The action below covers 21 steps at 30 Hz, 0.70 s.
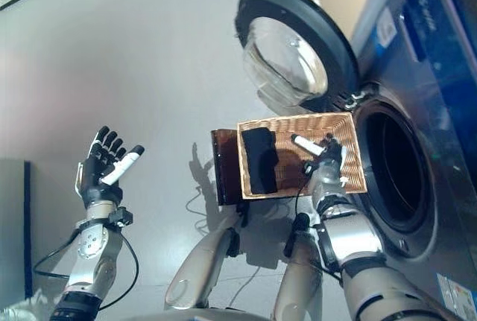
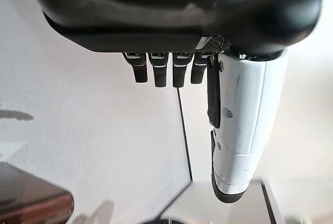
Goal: Pick up the clothes and place them into the washing machine
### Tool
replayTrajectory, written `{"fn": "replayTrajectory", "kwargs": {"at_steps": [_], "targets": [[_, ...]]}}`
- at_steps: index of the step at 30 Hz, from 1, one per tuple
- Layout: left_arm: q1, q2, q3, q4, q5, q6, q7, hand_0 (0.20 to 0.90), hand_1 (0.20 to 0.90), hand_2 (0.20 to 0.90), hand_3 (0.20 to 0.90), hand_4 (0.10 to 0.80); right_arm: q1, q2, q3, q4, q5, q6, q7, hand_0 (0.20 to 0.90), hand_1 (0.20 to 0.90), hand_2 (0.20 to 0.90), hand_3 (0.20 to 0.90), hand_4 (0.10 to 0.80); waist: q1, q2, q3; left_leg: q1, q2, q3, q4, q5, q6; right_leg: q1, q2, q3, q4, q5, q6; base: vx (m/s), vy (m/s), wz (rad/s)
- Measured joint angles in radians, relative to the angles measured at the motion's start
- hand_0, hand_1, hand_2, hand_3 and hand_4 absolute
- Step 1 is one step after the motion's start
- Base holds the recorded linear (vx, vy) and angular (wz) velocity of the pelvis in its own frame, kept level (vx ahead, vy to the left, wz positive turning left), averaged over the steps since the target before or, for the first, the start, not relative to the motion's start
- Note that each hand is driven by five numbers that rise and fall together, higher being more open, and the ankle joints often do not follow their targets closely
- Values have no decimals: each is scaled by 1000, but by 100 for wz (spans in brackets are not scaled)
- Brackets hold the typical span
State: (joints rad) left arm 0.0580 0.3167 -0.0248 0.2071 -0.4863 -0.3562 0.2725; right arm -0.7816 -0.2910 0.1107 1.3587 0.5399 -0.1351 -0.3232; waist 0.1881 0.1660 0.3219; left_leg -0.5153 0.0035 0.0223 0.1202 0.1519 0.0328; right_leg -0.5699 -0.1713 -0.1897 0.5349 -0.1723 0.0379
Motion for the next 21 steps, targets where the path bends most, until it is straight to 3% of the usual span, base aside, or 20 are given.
{"fn": "replayTrajectory", "kwargs": {"at_steps": [5, 9, 15, 21], "targets": [[2, 1, 3, 17, 1, 0, 6, 900, 900, 900, 900, 800, 27, 20, 17, -13, 1, -11, 13, 900, 900, 900, 900, 800, 18, -39, -6, 2, 0, -29, 7, 11, -10, 35, 4, -25, -19, -2, 8, 29, -33, 20], [-14, 3, 6, 37, 1, 1, 2, 900, 900, 900, 900, 800, 31, 47, 25, -17, -1, -21, 20, 900, 900, 900, 900, 800, 25, -94, -8, 1, 1, -44, 7, 10, -10, 43, 6, -39, -23, -8, 10, 26, -9, 11], [-19, 4, 7, 38, 2, 1, -1, 900, 900, 900, 900, 800, 40, 72, 39, -15, -2, -20, 20, 900, 900, 900, 900, 800, 33, -114, -3, -13, 2, -74, 17, 4, -15, 56, 9, -67, -34, -27, 5, 82, -7, 11], [-36, 10, 20, 39, 2, 0, 20, 900, 900, 900, 900, 800, 39, 96, 47, -10, 0, -20, 19, 900, 900, 900, 900, 800, 78, -156, 14, -76, -2, -104, 54, -4, -24, 24, 6, -99, -21, -33, -4, 51, 7, 18]]}}
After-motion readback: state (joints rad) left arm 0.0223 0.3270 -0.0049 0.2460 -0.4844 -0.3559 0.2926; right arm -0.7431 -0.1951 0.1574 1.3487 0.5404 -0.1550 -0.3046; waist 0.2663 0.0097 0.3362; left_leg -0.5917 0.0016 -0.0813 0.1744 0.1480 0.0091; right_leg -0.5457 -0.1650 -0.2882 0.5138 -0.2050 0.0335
